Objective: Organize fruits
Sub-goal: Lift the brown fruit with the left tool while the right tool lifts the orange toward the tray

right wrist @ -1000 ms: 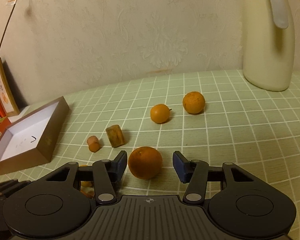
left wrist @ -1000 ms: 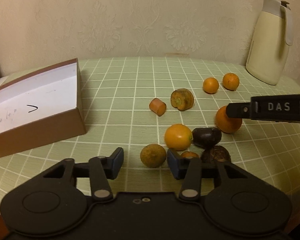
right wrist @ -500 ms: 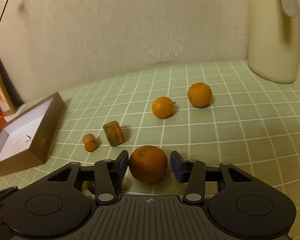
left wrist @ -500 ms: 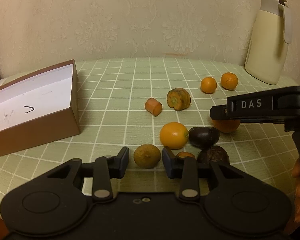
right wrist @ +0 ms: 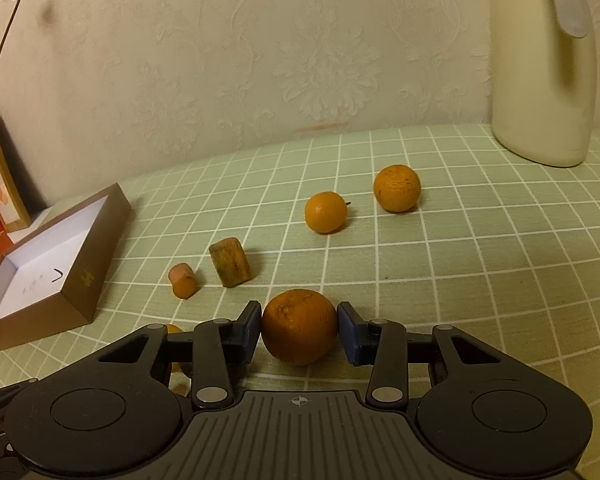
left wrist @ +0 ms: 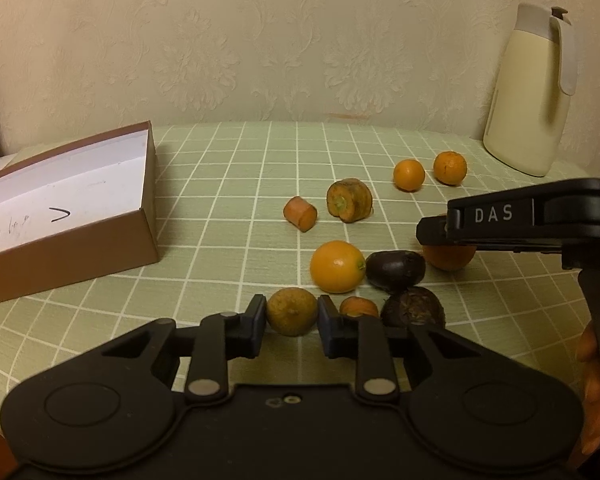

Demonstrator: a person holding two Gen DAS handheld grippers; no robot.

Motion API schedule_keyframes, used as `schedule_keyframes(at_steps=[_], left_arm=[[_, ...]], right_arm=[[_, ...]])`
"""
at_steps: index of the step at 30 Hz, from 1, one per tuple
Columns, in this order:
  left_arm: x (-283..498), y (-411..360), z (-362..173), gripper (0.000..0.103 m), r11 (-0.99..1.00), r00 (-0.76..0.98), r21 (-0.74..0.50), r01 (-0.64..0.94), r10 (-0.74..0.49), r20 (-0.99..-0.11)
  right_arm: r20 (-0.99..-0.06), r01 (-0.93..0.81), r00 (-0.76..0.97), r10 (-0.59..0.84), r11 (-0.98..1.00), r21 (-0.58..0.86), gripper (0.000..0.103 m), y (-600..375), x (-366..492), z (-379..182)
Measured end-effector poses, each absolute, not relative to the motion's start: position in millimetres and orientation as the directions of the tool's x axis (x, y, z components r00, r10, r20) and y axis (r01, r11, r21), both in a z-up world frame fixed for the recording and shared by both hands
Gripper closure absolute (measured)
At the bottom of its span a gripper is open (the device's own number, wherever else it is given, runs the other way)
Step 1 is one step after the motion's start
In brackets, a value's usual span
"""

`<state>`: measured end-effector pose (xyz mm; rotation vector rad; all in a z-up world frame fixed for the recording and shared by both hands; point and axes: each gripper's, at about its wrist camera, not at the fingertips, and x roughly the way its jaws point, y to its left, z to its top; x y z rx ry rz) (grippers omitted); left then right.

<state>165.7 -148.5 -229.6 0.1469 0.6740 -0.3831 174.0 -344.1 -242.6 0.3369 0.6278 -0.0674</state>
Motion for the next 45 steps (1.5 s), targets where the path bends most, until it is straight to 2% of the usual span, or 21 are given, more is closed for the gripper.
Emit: schedule_keyframes(at_steps=[12,24,45], left_arm=[[148,-126,-201,0.085,0.929,0.748,-0.013,0.369,-0.305,-0.59],[114,-77,-161,0.085,0.944,0.81,-0.001,0.329,-0.283,-0.515],[109,38,-121,0.085,0.997,0.904,-0.048,0.056,-0.071,-0.423]], right_arm=[[-0.521,0.123,0.852,0.05,0.949,0.292,0.062,-334,129,-207],[-0.455,-0.003,0.877,0.156,0.948,0.319,0.062,-285,89,-170],[-0.317,-0.334,0.851,0.419,0.897,0.289,0.061,-170,120,-138]])
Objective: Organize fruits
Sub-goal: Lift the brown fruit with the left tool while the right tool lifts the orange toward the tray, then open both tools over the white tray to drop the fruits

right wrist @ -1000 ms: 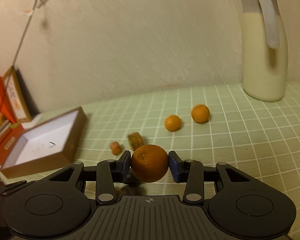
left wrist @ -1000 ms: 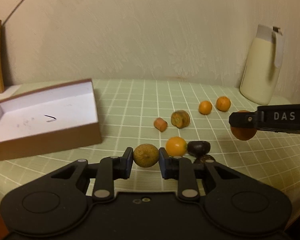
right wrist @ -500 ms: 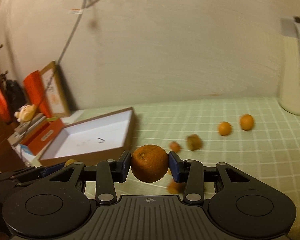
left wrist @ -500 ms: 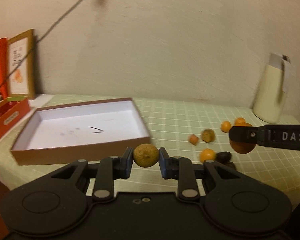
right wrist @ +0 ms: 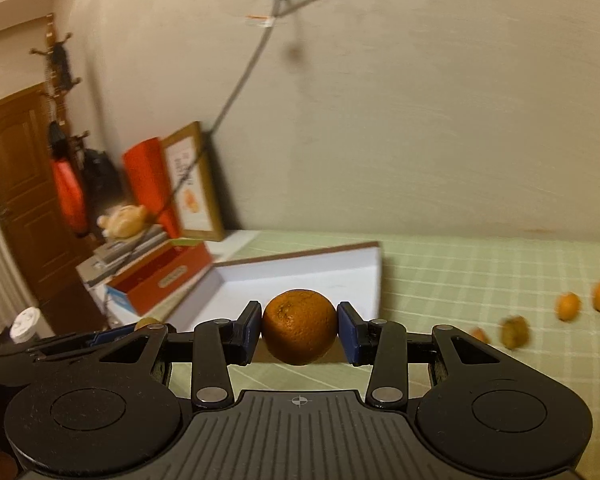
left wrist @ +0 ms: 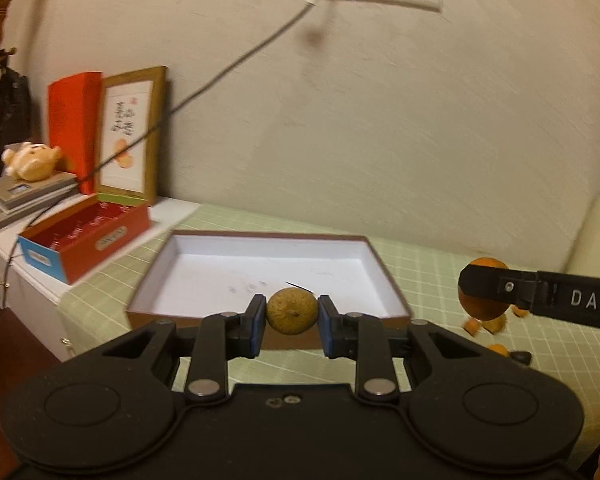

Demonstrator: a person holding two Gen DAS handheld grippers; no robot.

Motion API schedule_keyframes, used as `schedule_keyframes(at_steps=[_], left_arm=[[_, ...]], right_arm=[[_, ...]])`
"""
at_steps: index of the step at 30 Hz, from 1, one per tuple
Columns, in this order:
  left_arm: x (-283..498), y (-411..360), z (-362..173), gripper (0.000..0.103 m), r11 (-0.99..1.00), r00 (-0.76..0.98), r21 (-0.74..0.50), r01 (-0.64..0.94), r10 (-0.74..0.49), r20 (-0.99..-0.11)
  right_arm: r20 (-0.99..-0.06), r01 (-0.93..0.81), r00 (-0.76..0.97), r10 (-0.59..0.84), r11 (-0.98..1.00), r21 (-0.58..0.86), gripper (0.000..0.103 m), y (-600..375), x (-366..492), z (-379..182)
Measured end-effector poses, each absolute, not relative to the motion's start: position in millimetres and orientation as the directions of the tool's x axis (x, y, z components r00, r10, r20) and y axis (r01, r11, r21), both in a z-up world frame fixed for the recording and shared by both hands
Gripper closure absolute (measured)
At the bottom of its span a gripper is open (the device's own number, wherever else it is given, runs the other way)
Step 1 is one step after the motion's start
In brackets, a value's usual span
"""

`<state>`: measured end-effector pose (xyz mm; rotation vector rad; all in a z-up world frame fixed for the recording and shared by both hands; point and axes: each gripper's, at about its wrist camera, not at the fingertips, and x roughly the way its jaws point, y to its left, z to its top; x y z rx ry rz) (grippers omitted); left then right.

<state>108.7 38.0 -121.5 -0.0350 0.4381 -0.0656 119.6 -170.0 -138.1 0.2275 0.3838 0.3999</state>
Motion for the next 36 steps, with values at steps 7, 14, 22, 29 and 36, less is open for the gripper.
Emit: schedule_keyframes(at_steps=[7,14,22,29,36], left_arm=[[124,72,-111,0.085,0.999,0.921,-0.04,-0.031,0.013,-0.39],[153,94,-110,0.085,0.994,0.924,-0.044,-0.096,0.073,-0.375],[196,110,-121,0.085,0.992,0.916,-0.033,-0.119,0.097,-0.39],[224,116,-145,0.085,0.992,0.881,-0.013,-0.127,0.107,-0.46],[241,123,-159,0.085,0.991,0.853,-0.019,-0.135,0.106,-0.511]], right_arm=[[-0.267,-0.428,0.836,0.48,0.874,0.232,0.061,-135,142,-129],[-0.245,-0.455,0.838,0.488,0.872,0.181,0.061,-114,168,-128],[-0.257,-0.401,0.865,0.43,0.902,0.158,0.061,-118,204,-140],[-0.374,-0.283,0.862,0.342,0.937,0.204,0.061,-136,244,-176],[-0.427,-0.222,0.856,0.291,0.954,0.203,0.061,-145,266,-190]])
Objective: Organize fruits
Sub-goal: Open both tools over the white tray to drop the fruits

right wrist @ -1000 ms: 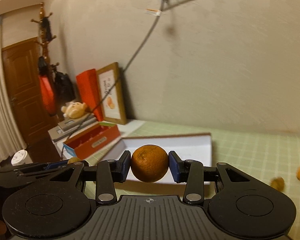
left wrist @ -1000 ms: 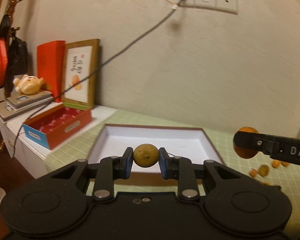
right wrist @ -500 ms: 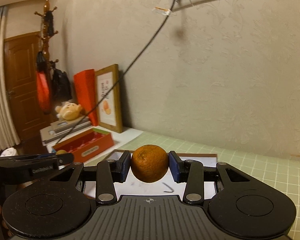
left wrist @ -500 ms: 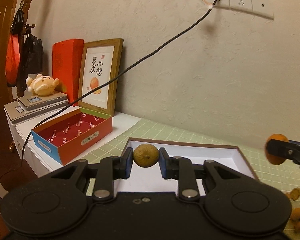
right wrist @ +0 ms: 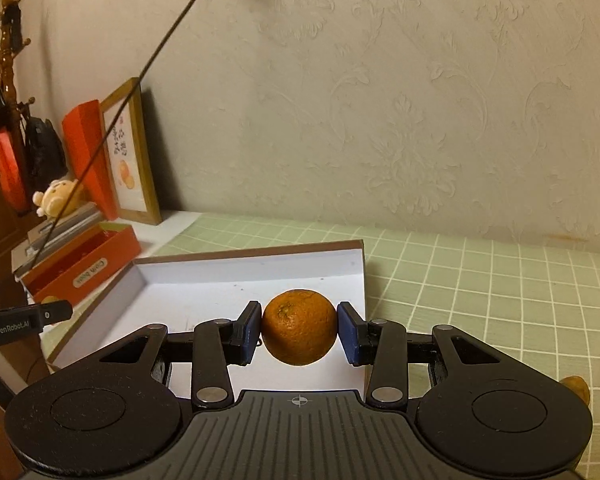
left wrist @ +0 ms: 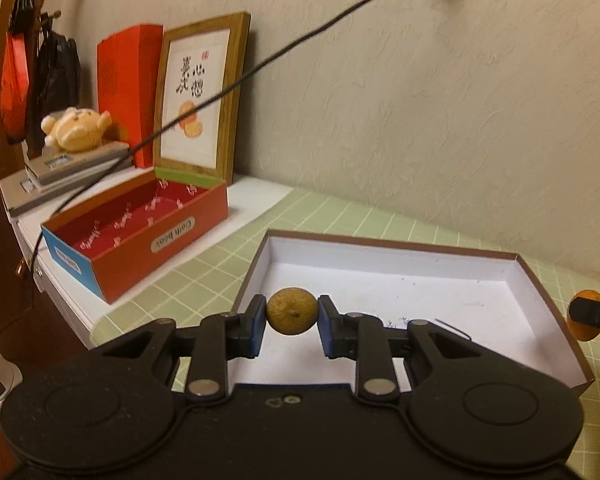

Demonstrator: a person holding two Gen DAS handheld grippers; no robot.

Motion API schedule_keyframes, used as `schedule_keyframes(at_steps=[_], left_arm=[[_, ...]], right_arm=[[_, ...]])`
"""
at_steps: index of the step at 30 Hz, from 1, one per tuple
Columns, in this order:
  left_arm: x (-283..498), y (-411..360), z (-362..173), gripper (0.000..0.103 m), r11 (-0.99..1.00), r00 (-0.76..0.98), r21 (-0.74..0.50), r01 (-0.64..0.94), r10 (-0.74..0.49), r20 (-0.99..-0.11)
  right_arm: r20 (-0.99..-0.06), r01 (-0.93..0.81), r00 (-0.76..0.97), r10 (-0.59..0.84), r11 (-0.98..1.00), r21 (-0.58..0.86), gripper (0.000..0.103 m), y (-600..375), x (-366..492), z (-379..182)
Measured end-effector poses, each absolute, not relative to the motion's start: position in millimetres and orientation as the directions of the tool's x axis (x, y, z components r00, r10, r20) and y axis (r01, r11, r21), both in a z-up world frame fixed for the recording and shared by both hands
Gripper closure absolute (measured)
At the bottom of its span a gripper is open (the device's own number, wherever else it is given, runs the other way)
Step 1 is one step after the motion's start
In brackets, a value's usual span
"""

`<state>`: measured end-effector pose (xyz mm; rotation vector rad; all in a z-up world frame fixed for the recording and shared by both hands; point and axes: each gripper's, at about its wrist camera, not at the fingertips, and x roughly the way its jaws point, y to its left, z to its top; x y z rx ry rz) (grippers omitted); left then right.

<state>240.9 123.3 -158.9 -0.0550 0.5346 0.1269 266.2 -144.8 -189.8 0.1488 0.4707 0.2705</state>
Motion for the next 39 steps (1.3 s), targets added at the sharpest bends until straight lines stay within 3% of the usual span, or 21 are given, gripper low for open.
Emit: schedule_keyframes(at_steps=[9,14,17,18,21,26,27,30,39], left_arm=[[258,125,-181,0.085,0.991,0.8,0.002,-0.135,0.111,-0.589],[264,127,-186,0.084,0.988,0.785,0.002,-0.153,0.123,-0.608],[265,128,-186,0.075,0.986,0.778,0.006,-0.167,0.135,-0.613],[265,128,-185,0.064,0.985,0.777,0.013,-0.174,0.146,-0.612],[262,128,-181,0.039,0.982,0.786,0.011,-0.19,0.159,-0.597],[253,127,-158,0.018,0.975,0.817,-0.006,-0.224,0.184,-0.547],[250,127,-152,0.013,0.972,0.823,-0.011,-0.234,0.192,-0.534],[240,127,-132,0.007,0.966,0.839,-0.04,-0.256,0.202,-0.505],[204,105,-93,0.006,0.964,0.881,0.012,-0.265,0.247,-0.403]], right_arm=[[-0.52,-0.188,0.813,0.261,0.964,0.19,0.061,-137,288,-212],[-0.517,-0.17,0.822,0.238,0.97,0.176,0.061,-135,293,-215],[-0.511,-0.163,0.826,0.24,0.968,0.19,0.061,-136,293,-214],[-0.503,-0.162,0.83,0.239,0.968,0.193,0.06,-136,293,-212],[-0.469,-0.154,0.851,0.235,0.967,0.204,0.037,-140,288,-205],[-0.402,-0.16,0.883,0.242,0.961,0.226,0.024,-146,276,-188],[-0.383,-0.161,0.891,0.244,0.958,0.236,0.016,-149,272,-183],[-0.313,-0.162,0.92,0.235,0.957,0.242,0.0,-156,258,-166],[-0.224,-0.198,0.938,0.264,0.94,0.279,0.0,-187,224,-135]])
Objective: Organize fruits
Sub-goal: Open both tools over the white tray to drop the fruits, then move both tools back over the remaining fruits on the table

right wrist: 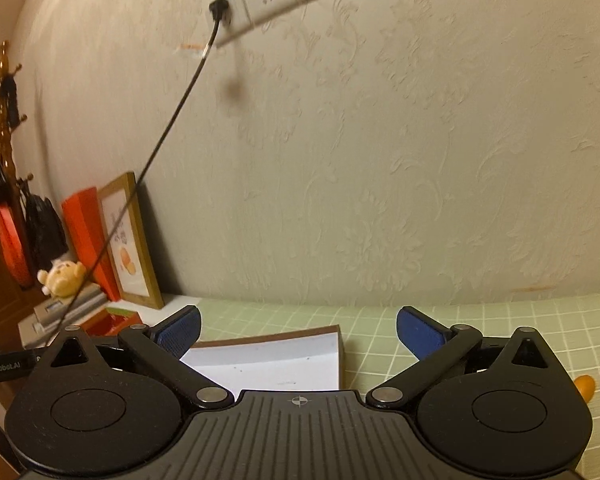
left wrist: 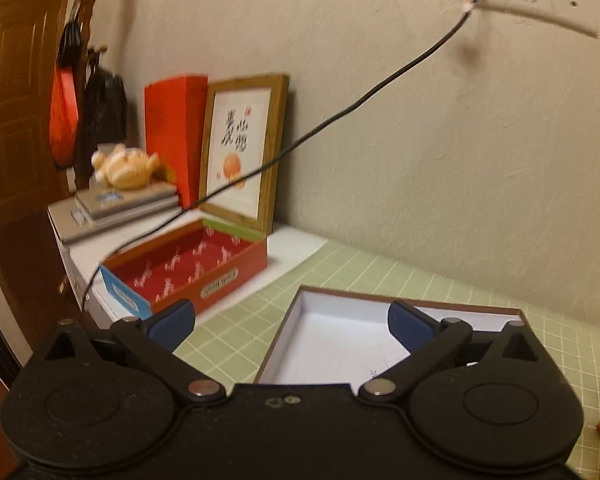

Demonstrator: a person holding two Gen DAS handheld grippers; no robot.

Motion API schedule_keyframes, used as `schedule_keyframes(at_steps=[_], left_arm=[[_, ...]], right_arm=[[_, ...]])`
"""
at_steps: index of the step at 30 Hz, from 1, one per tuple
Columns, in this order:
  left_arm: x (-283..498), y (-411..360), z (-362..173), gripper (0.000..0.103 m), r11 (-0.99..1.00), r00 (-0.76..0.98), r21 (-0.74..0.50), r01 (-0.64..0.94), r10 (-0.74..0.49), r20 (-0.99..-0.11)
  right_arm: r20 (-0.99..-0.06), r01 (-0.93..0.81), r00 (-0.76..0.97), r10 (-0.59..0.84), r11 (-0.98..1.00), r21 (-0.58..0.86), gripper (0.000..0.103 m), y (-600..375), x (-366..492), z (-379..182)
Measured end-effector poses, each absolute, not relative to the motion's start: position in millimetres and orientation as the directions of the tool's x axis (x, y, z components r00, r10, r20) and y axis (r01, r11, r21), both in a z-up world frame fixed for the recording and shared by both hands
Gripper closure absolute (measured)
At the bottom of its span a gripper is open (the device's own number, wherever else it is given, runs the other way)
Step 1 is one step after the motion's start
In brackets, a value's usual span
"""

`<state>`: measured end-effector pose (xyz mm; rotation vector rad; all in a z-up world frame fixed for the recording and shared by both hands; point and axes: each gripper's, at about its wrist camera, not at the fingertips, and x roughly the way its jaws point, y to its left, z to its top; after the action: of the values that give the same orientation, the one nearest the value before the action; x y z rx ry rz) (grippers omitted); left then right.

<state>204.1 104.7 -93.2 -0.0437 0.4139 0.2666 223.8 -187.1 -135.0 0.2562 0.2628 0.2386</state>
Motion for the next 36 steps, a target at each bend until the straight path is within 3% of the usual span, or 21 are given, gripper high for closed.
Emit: schedule_keyframes(at_steps=[7,24,36], left_arm=[[176,72,-88,0.006,0.985,0.91,0.023,-0.171,0.167,-0.38],[122,-9,-110,0.006,0.993,0.913,0.101,0.07,-0.023,-0.408],[113,-78,-147,0.012,0.953,0.859,0.107,0.282,-0.202,-0.47]], right_arm=[[-0.181,-0.215,0.944,0.275,0.931,0.295,0.0,-216,189,-125],[-0.299,-0.15,0.922,0.248,0.937,0.315,0.0,-273,102,-151],[-0.327,0.019,0.94,0.097,0.943,0.332,0.0,-332,57,-165]])
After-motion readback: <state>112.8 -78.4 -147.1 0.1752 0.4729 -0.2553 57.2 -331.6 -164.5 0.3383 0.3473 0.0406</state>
